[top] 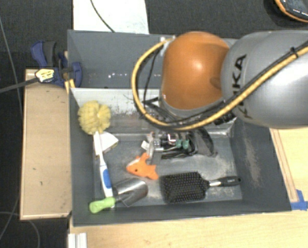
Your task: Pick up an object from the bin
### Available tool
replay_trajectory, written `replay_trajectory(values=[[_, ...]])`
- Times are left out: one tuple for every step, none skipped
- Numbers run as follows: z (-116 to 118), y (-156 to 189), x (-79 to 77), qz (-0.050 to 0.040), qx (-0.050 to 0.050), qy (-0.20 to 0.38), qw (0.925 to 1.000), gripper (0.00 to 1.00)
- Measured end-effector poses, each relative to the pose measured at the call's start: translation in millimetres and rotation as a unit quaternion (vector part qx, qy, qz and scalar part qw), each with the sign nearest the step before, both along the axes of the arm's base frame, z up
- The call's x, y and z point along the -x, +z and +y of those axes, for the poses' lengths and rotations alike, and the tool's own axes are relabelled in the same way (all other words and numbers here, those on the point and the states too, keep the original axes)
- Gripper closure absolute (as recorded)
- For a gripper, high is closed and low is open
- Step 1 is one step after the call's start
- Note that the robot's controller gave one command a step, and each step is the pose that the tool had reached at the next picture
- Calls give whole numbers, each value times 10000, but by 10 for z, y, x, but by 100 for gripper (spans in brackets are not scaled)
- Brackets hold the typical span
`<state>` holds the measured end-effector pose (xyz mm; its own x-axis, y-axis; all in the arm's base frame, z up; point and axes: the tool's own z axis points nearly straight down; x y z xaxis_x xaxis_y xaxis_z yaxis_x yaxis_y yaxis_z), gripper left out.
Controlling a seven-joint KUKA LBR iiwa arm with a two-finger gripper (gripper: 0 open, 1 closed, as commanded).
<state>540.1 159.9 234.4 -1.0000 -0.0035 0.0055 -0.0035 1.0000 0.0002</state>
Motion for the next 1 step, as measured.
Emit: replay_trajectory(values=[[-11, 46, -18, -42, -6, -33, 10000, 0]])
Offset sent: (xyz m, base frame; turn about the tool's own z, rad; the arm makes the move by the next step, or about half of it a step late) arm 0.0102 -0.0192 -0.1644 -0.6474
